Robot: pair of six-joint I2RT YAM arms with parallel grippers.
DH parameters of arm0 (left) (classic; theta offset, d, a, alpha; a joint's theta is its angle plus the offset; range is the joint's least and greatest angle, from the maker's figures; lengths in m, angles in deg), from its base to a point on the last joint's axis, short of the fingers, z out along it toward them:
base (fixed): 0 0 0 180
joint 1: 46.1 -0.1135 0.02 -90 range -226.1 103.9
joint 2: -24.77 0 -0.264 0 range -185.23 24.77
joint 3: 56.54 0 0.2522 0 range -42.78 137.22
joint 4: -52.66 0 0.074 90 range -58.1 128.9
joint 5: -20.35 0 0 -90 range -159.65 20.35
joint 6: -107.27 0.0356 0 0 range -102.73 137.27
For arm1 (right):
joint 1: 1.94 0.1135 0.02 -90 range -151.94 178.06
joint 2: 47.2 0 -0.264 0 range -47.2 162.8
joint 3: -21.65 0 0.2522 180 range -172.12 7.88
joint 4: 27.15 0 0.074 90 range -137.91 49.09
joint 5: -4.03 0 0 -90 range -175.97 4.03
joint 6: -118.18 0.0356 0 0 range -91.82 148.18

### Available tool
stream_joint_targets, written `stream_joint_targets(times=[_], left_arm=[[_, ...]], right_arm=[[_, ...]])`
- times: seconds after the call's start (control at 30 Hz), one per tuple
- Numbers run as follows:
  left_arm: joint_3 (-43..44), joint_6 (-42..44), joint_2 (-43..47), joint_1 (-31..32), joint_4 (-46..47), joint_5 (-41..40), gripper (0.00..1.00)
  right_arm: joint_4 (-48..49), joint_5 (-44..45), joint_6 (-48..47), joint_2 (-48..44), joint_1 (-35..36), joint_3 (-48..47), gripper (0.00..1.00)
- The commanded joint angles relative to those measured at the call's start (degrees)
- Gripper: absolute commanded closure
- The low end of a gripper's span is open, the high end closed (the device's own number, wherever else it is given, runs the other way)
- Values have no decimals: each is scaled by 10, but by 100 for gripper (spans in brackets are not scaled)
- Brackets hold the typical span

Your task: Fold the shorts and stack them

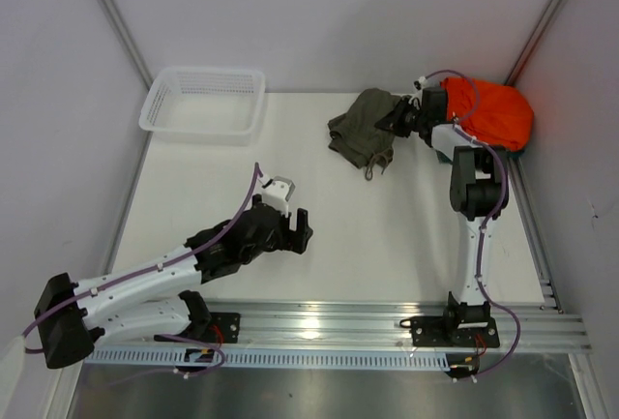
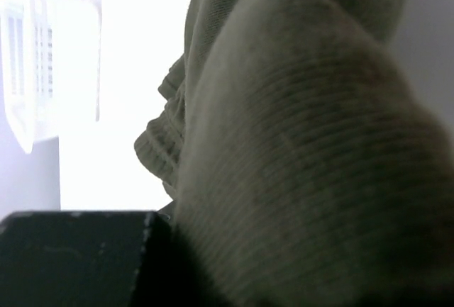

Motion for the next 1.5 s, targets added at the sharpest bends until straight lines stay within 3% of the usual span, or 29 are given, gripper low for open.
stream_joint_targets(times=[0.0,0.5,0.77,0.93,1.2,1.47], left_arm=[[-7,-1,11,-5,1,6,11],[-9,-6,-10,-4,15,14,11],[-3,-5,-39,-5,29,21,11],[3,-3,-54,-4,37,30,11],[11,-1,-66,-4,34,31,11],[11,-4,-56,-4,20,27,11]], right_arm=[[-20,-18,-19,26,-18,-110,100],[-91,-16,24,166,-87,-419,100],[-32,4,94,145,-128,-431,100],[-29,5,114,152,-148,-485,100],[90,13,227,161,-169,-516,100],[166,49,252,159,-185,-507,100]])
